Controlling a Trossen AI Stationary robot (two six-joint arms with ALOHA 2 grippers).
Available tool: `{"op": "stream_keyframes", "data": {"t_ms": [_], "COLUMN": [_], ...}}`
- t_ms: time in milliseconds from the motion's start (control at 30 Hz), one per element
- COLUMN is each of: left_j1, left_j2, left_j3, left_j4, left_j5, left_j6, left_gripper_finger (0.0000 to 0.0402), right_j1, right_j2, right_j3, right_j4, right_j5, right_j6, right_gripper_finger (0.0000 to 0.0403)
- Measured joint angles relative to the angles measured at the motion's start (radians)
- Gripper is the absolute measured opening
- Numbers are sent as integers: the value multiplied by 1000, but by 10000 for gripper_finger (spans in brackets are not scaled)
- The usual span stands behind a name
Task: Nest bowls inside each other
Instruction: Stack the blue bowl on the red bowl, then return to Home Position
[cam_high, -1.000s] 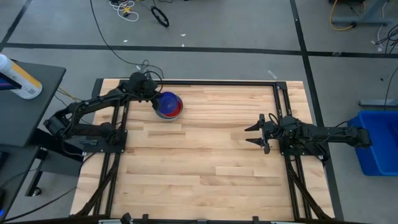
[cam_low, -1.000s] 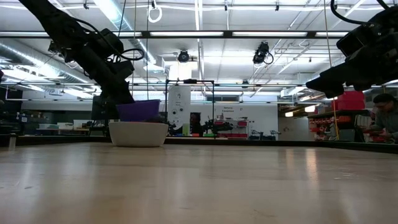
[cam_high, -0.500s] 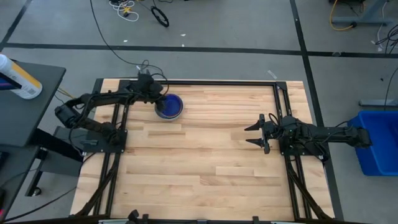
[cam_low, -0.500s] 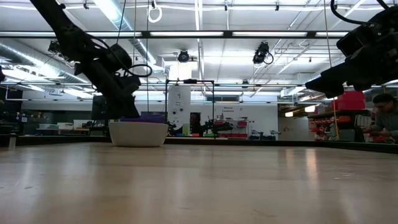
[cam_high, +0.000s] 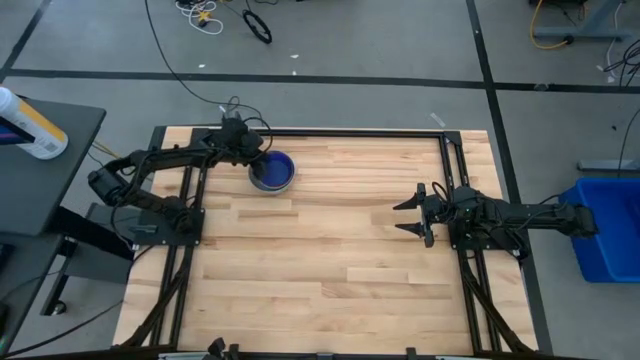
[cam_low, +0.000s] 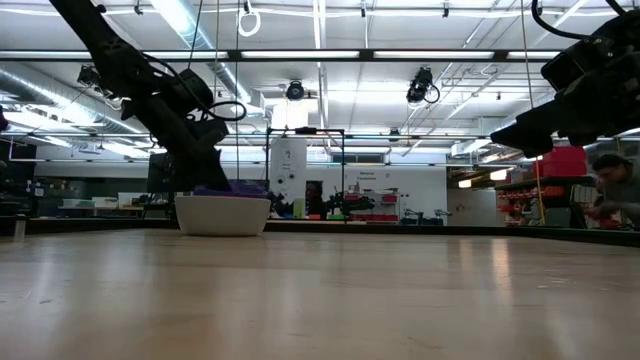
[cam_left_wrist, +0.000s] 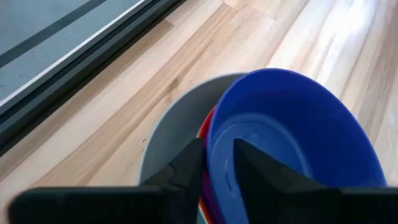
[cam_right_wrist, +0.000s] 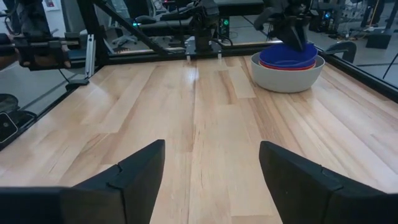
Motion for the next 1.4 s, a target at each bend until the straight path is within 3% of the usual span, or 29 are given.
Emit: {"op": "stream_keyframes", "data": {"t_ms": [300,533,667,933,1167,1400], "left_j1": [1,1,2,-41,-163,-301], "left_j2": [-10,-128,-288,-694,-1030,-1295], "left_j3": [0,0,0,-21,-165,-377], "left_j4": [21,81,62,-75,-155,-102], "left_j5": [-26,45,82,341,351,336], "left_j6": [9,44,24,-64,-168,-336], "left_gripper_finger": [221,272,276,277,277,277], "right_j1": [0,0,0,0,0,0], "right_j2": [0,0,0,0,0,0], "right_j3": [0,0,0,0,0,0], "right_j4": [0,0,0,0,0,0], "right_j5": [0,1,2,2,2,2], "right_j6": [0,0,-8,-11,-7,-7], "right_gripper_finger": [247,232,225,212,200,192]}}
